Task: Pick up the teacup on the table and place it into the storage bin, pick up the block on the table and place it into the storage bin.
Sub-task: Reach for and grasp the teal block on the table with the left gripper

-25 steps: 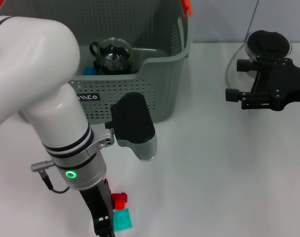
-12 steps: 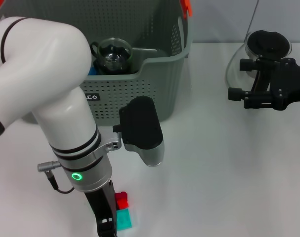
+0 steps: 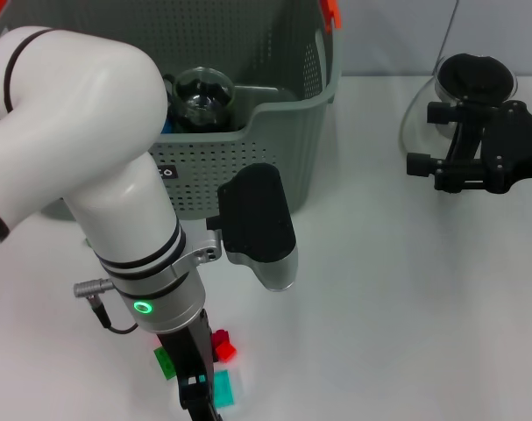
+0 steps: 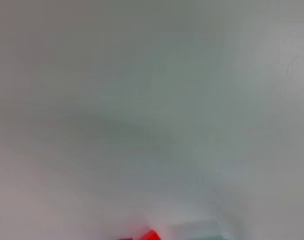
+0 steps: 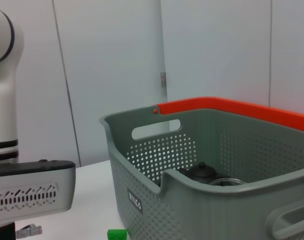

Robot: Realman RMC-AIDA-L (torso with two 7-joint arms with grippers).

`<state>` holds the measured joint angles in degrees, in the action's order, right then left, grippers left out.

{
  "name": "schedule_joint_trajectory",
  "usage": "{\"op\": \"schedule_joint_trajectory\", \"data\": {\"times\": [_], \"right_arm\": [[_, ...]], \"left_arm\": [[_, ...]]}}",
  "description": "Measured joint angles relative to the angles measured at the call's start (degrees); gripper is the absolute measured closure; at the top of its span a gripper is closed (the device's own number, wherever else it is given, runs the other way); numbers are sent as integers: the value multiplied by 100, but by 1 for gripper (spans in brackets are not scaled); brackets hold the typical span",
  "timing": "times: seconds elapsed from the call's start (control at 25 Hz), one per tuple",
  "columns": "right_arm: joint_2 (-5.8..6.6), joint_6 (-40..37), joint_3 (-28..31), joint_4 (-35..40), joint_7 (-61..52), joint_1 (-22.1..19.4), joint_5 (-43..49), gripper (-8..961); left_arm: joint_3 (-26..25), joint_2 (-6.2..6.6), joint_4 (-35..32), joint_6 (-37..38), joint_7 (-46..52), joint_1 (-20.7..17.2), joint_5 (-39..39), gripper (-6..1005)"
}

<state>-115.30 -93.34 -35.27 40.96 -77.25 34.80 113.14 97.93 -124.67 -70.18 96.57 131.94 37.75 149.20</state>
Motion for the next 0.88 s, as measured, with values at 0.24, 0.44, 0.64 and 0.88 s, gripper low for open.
{"op": "schedule_joint_trajectory", "data": {"times": [0.24,0.44,0.64,0.88], "right_arm": [[2,0,54,0,4,0,-3,26],[7,0,62,0,8,0,-3,26],[8,0,61,0,44,0,-3,26],[8,-6,92,0,64,-10,-3,27]], "left_arm": [[9,4,-5,-40,-14,-4,25,196],[156,4,-26,-45,-4,-22,43,323],[340,4,-31,-93,20,-34,69,440],[400,4,-95,-152,44,-37,84,434]]}}
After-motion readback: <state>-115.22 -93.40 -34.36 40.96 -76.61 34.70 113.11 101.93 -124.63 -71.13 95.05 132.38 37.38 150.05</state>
